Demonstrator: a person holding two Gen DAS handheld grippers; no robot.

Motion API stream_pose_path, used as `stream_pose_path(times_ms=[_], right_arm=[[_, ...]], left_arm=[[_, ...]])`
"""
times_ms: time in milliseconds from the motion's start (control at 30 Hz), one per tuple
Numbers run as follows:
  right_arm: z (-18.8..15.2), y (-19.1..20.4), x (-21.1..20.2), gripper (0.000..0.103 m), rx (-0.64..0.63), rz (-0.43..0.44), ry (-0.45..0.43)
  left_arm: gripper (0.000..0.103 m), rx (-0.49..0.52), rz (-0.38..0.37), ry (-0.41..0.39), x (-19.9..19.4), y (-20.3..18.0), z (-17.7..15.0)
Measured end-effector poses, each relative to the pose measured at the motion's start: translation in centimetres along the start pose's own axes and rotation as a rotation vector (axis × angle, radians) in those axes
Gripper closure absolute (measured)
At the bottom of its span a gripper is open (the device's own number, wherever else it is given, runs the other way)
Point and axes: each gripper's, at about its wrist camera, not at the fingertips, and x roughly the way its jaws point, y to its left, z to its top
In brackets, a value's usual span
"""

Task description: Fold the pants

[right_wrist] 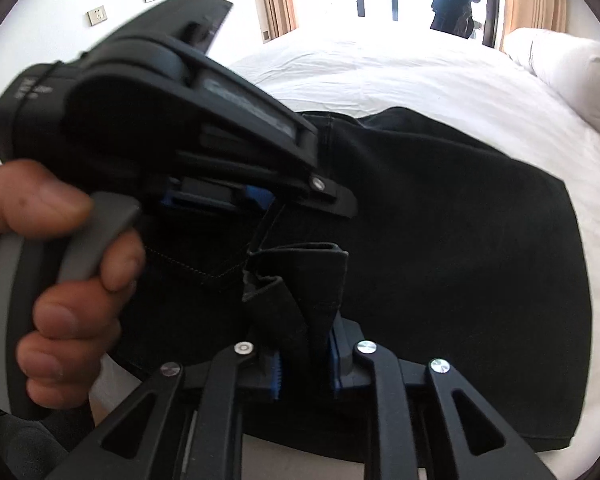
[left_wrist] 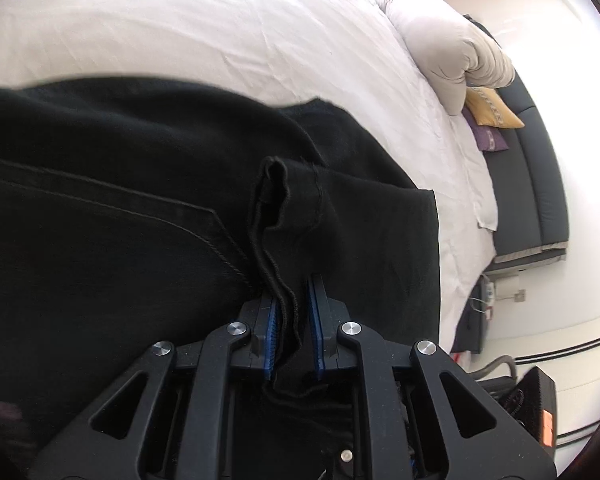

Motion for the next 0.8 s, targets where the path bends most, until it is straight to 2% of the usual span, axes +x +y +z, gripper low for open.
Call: stream_pose_path(times_ms=[100,167,200,233,333,400,533,600,667,767,800], right_arm=[[0.4,-0.4,0.5,0.058,0.044,0.062,-0.017],[0.7,-0.1,0.8,0.043,0.041,0.101,-0.023],[0.8,0.2,0.8,0.032,0.035,0.123,-0.019],[0.8,0.3,0.7,0.028,0.027,0.145,-0.007],[0.5,-0.7,-0.7,0.027,0.049,0.278,0.033],[0.2,-3.4,-2.8,0.027,0.126,0.356,0.009],[0.0,-12.5,-6.4,0.027,0.336,0.332,-0.103],[0.1,-17.2,-6.6,0.027,0.463,0.349,-0.142],[0.0,-20.9,-4.9,0.027,0.564,0.436,-0.113],[-1.2,-23.6,-1.1,0.027,0.661,0.476,0.032],[-1.8,-24.0,-0.5,0.033,0.68,0.486,0.064]], left_arm=[[0.09,0.019,0.058,-0.067,-2.5,-0.4,0.4],[0.09,0.031,0.06,-0.098,-3.7,-0.7,0.7],[0.09,0.039,0.056,-0.102,-3.9,-1.0,0.8],[0.09,0.05,0.052,-0.101,-3.8,-1.4,1.0],[0.09,0.08,0.027,-0.073,-2.8,-2.3,0.9],[0.09,0.118,0.012,-0.04,-1.3,-3.6,0.6],[0.09,0.182,-0.01,0.03,2.3,-6.1,0.2],[0.09,0.199,0.011,0.063,4.4,-6.6,0.1],[0.09,0.223,0.026,0.078,5.6,-7.0,-0.3],[0.09,0.227,0.012,0.08,6.5,-6.6,-0.5],[0.09,0.211,0.0,0.078,6.5,-6.1,-0.4]])
